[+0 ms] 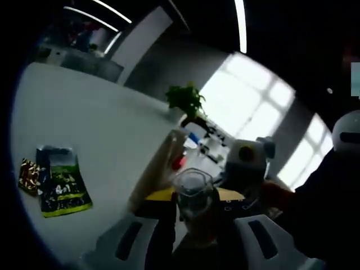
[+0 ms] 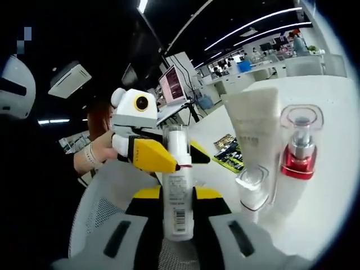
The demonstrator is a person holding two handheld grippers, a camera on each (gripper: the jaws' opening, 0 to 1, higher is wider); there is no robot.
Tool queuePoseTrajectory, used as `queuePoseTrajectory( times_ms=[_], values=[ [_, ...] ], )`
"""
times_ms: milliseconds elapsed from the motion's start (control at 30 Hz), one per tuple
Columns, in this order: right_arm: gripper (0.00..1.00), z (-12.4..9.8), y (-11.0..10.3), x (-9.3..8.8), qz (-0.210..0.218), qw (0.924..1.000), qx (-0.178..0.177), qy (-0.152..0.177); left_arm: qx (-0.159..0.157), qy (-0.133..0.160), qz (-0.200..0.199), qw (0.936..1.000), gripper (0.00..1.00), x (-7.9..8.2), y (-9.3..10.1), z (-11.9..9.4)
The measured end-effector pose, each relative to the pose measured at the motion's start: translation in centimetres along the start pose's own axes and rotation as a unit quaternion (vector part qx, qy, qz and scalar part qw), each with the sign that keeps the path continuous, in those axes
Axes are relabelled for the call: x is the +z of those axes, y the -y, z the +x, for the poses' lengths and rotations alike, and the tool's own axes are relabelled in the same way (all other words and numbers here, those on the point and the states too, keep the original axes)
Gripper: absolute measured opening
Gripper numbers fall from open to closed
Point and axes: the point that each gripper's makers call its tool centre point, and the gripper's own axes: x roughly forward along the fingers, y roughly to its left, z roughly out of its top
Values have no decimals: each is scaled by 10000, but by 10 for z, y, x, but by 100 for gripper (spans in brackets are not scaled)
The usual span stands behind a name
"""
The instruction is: Arrange the skincare products in the storage area until every visible bottle or jar stands upright without overlapping.
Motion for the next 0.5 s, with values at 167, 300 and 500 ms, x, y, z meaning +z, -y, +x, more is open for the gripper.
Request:
queuePoseTrajectory(
  times_ms=[167,300,500],
  values=[
    [18,4,0,-2,-120,9998,-114,-95,40,-75,-67,9999,20,-3,-1,-2],
    [19,6,2,-3,-393,9986,-288,-195,87,-114,146,9998,19,-3,-1,-2],
    [21,5,12,-2,-581,9966,-575,-138,227,-110,382,9990,19,-2,-5,0]
  ],
)
